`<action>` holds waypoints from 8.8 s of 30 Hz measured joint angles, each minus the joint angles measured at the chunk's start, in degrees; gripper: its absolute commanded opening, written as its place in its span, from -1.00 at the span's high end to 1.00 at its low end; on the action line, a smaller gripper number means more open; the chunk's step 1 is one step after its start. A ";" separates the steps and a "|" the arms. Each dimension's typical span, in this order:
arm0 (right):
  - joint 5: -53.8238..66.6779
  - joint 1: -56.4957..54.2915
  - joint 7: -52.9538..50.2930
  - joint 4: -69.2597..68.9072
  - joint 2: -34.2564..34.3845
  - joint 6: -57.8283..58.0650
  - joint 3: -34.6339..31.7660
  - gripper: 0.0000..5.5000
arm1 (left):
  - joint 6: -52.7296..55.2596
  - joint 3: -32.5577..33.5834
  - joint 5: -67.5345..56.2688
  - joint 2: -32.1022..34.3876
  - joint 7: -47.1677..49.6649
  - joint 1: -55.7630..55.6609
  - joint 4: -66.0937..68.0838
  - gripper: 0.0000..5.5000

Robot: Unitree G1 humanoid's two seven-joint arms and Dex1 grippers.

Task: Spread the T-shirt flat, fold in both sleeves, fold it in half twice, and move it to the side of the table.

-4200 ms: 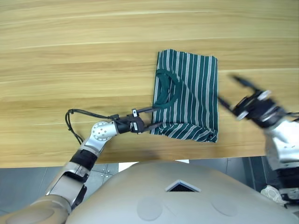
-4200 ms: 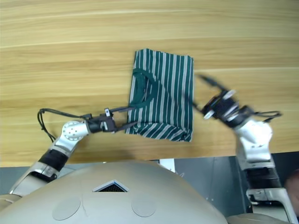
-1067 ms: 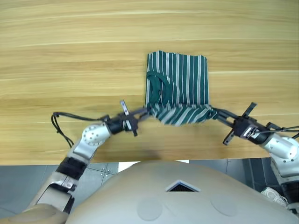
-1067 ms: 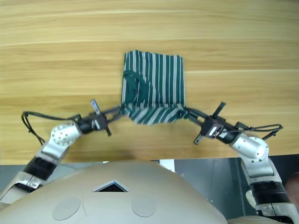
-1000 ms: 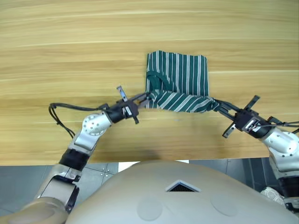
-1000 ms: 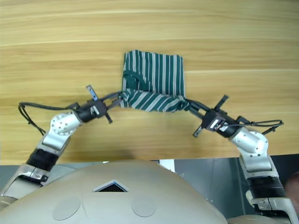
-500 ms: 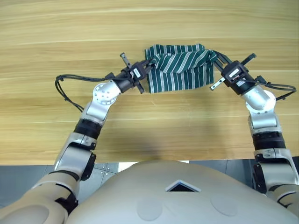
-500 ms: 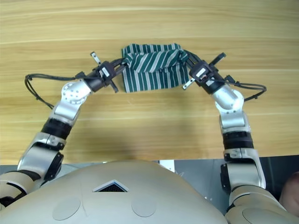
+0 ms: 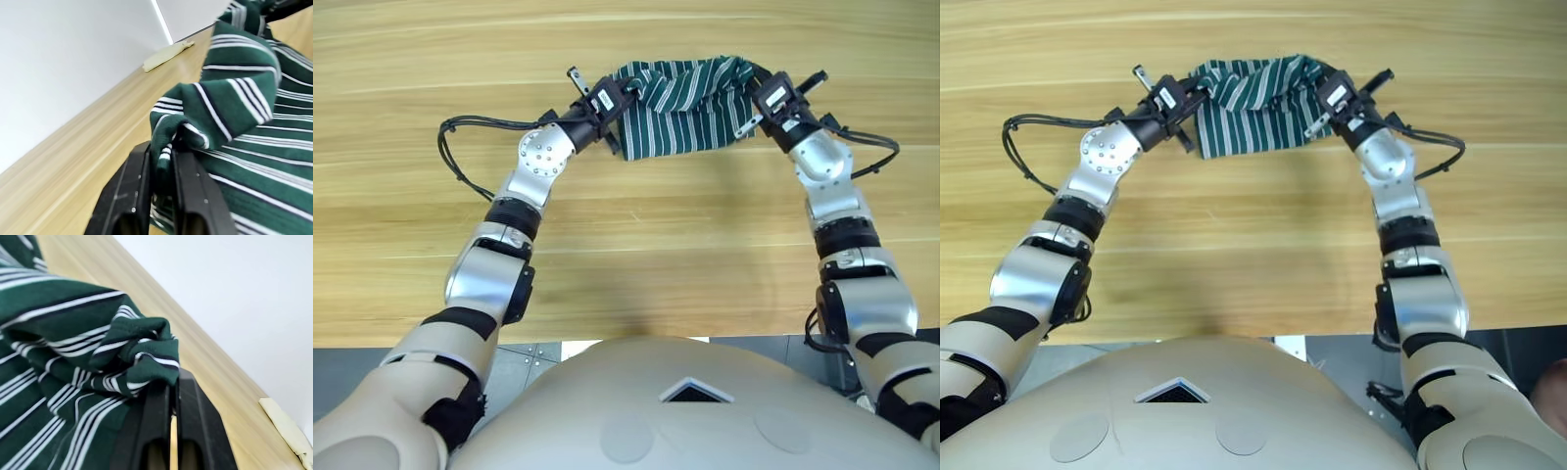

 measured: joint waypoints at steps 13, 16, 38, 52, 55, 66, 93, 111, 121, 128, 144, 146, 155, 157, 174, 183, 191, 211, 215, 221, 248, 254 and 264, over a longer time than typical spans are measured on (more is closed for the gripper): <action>-0.75 19.47 7.43 -16.52 -6.36 -10.20 3.71 1.00 | -16.40 -3.13 -0.84 6.89 -11.05 17.74 -12.35 0.80; -0.33 26.50 9.49 -23.81 -10.10 -11.36 3.94 1.00 | -19.73 -5.11 0.04 9.39 -12.21 24.02 -18.44 0.80; 20.51 55.31 23.16 -49.51 -24.74 -11.65 -4.15 1.00 | -12.02 -6.11 -10.74 22.52 -14.67 52.74 -54.42 0.80; 13.95 36.01 19.22 -39.63 -14.00 -3.74 -2.85 1.00 | -1.57 -1.21 -4.27 13.30 -6.44 35.01 -45.53 0.80; 11.18 31.08 17.70 -33.87 -11.49 -2.96 -1.75 1.00 | -1.50 -1.55 -1.37 11.05 -4.82 30.13 -38.05 0.80; 3.60 11.48 10.07 -12.90 -3.62 -2.64 0.60 0.78 | -3.43 0.94 -0.03 6.80 0.36 14.89 -17.12 0.63; -7.57 -1.88 3.68 -1.33 3.72 -12.53 12.40 0.05 | -0.83 18.19 -13.59 -2.95 -5.48 -8.50 14.24 -0.08; -11.44 -21.45 -2.14 26.97 5.96 2.57 11.30 0.05 | 8.33 27.91 -36.16 -6.23 -17.75 15.59 -26.73 -0.08; -11.64 -18.23 -7.59 29.56 5.61 8.70 10.10 0.05 | 13.61 36.73 -44.41 -6.90 -12.03 27.38 -33.07 -0.08; -3.23 -12.61 -11.96 17.00 1.23 -9.51 1.29 0.05 | 13.70 37.10 -45.03 -9.73 -12.02 28.35 -31.48 -0.08; -24.82 -2.03 -18.65 11.78 -5.92 -5.76 18.04 0.05 | 13.53 34.21 -42.46 -12.24 -12.06 28.40 -30.85 -0.08; -27.53 -1.25 -17.32 6.81 -7.83 -6.17 20.39 0.05 | 13.49 34.00 -42.15 -12.53 -12.07 28.47 -31.09 -0.08; -24.47 10.35 -16.60 -32.75 -13.71 -0.45 10.25 0.05 | 11.97 31.43 -39.93 -13.24 -12.33 29.43 -31.76 -0.08; -24.61 12.55 -15.24 -39.13 -11.31 1.16 11.02 0.05 | 11.92 31.00 -39.76 -13.25 -12.54 29.67 -32.03 -0.08; -35.62 -0.15 -15.98 -7.40 -1.70 -8.56 32.23 0.05 | 10.60 28.14 -38.11 -13.42 -13.26 30.89 -32.94 -0.08; -14.54 9.21 -1.15 -30.15 -10.34 -12.94 25.47 0.05 | 10.58 26.87 -38.07 -13.56 -13.63 31.74 -33.66 -0.08; -32.67 -3.92 -21.93 -2.58 -0.20 0.56 25.83 0.05 | 10.38 25.80 -37.97 -13.97 -13.81 31.71 -33.34 -0.08; -16.99 8.52 2.77 -27.80 -22.18 -19.16 34.45 0.05 | 10.22 25.27 -37.74 -14.75 -13.74 33.28 -36.20 -0.08; -11.37 24.33 6.12 -45.89 -30.10 -12.75 28.29 0.05 | 9.63 25.19 -36.67 -14.06 -13.43 35.34 -38.19 -0.08; 8.45 33.12 1.42 -62.98 -21.32 -4.42 18.39 0.05 | 4.93 17.79 -30.04 -11.02 -15.83 45.00 -52.97 -0.08; 3.30 23.88 17.79 -38.96 -11.90 -4.67 15.43 0.05 | 0.59 -13.36 -3.33 3.77 -23.99 38.08 -40.09 -0.08; 1.86 23.80 18.98 -35.35 -11.42 -5.55 16.30 0.05 | 11.59 -14.66 -9.46 3.42 -26.05 38.94 -42.79 -0.08; -2.18 18.07 14.93 -26.03 -6.16 -6.47 15.54 0.05 | 25.19 -14.65 -15.68 0.63 -25.31 38.86 -44.88 -0.08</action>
